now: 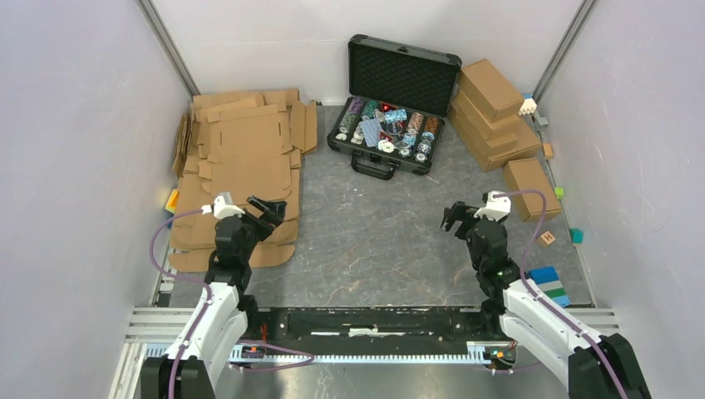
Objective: Fold the paper box
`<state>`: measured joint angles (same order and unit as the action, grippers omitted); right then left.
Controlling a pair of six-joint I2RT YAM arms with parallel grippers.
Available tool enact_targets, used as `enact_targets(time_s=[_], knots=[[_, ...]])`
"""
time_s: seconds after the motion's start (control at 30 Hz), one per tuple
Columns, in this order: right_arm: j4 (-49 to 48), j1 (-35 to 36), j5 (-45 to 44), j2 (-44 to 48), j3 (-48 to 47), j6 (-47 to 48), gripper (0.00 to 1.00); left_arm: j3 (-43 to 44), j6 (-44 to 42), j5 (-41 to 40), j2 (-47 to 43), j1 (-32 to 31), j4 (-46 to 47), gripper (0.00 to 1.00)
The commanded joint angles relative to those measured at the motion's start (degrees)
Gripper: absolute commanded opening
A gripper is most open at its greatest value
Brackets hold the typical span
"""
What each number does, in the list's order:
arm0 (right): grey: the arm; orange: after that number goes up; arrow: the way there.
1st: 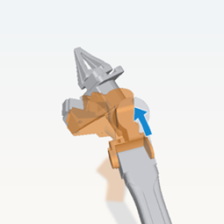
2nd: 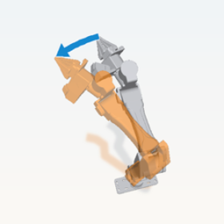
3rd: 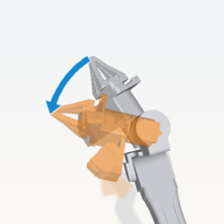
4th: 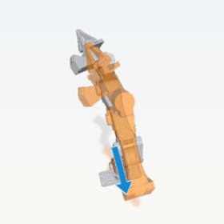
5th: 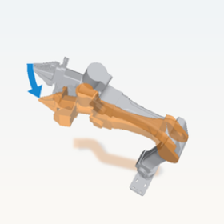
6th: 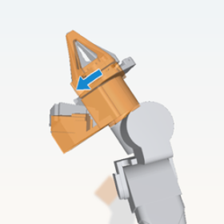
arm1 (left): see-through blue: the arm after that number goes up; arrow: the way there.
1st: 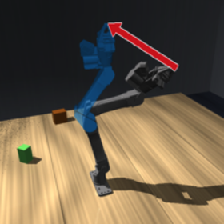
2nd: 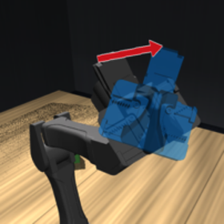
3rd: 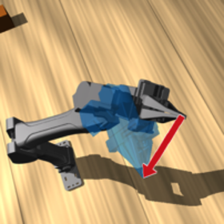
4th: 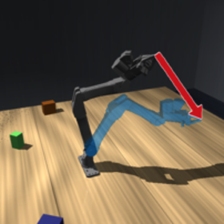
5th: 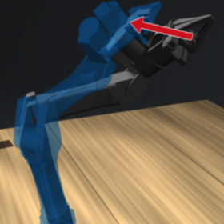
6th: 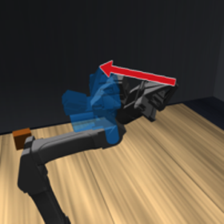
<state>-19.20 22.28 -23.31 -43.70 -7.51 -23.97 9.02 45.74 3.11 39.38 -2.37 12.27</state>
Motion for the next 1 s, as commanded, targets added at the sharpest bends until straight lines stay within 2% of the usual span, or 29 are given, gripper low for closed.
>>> enact_targets(time_s=[0.0,0.17,0.33,0.43,0.77,0.97], knots=[[-1.2,0.2,-1.7,1.9,0.1,-1.2,0.98,-0.2,3.7,-4.2,-0.2,0.0,1.2,1.0],[-1.2,0.1,-1.9,2.4,0.3,-1.2,0.98,0.6,6.0,-6.7,3.1,0.0,-0.1,1.0],[-1.3,0.1,-1.6,3.2,0.6,-1.3,0.98,3.3,13.5,-13.6,10.3,0.1,-3.7,1.0],[-1.3,0.1,-1.9,3.6,0.7,-1.2,0.98,5.8,18.4,-14.7,15.1,0.1,-6.1,1.0],[-1.8,0.1,-2.4,4.7,2.0,-1.4,0.98,10.3,21.2,-14.7,26.8,0.5,-1.6,0.99],[-3.6,0.1,-2.4,8.0,4.1,-1.4,0.98,13.7,22.5,-15.0,32.0,0.6,2.1,0.93]])
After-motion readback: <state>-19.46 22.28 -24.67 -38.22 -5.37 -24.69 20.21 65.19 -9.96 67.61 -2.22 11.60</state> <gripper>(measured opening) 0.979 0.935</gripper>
